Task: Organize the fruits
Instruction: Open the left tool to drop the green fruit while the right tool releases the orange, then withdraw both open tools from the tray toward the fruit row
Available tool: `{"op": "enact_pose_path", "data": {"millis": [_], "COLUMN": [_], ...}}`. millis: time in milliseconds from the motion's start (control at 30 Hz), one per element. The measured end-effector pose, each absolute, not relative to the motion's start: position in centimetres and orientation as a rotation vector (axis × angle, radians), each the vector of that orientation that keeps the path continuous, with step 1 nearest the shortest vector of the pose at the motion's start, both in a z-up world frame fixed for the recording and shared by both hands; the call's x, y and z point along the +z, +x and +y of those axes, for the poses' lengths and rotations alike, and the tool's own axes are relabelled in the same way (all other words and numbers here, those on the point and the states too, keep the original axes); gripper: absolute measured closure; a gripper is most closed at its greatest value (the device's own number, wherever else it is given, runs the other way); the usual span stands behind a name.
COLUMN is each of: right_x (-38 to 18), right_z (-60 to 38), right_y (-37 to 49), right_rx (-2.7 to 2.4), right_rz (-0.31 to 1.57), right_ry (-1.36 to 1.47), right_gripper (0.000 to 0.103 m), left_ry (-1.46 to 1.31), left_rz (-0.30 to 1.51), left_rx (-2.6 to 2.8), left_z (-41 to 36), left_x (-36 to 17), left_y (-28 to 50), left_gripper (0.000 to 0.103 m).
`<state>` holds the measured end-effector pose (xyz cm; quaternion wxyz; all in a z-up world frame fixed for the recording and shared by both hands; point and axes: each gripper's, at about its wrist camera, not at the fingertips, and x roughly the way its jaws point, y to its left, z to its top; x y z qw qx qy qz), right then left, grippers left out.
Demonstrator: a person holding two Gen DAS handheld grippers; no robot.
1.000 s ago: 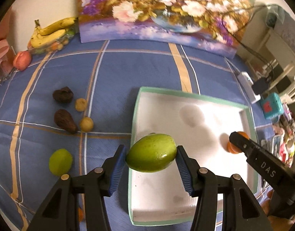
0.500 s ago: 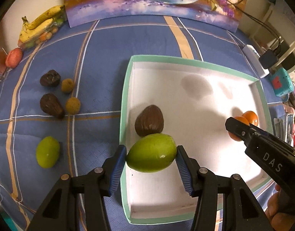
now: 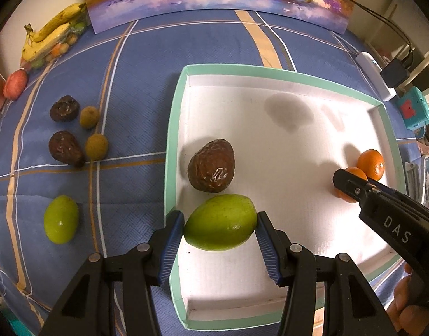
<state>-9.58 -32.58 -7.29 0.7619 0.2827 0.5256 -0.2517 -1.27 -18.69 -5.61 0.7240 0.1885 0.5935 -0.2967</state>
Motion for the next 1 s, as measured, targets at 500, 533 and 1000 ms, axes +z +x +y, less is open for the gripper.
{"op": "enact_pose_path", "data": {"millis": [500,533,1000], "right_x": [-6.4,-6.2,-3.1], "right_z": [-32.7,-32.6,-32.1], "right_y": [-9.9,-10.0,-10.7], "right_rx": [-0.569,-0.57,-0.587], "right_rz": [1.126,1.123,1.047], "right_ry": [0.613,0.611,0.568], "right_gripper": [0.065,0.065,0.065], "left_ry": [0.413,0.408,0.258], "left_rz": [1.293,1.29,1.241], "left_rx": [-0.672,-0.676,-0.649], "left_z": [-18.9,-18.9,-15.8], "left_x": [-4.4,-4.1,-0.4], "left_y": [-1.2,-1.2,1.5], "left_gripper": [0.046,0.046,0.046]}}
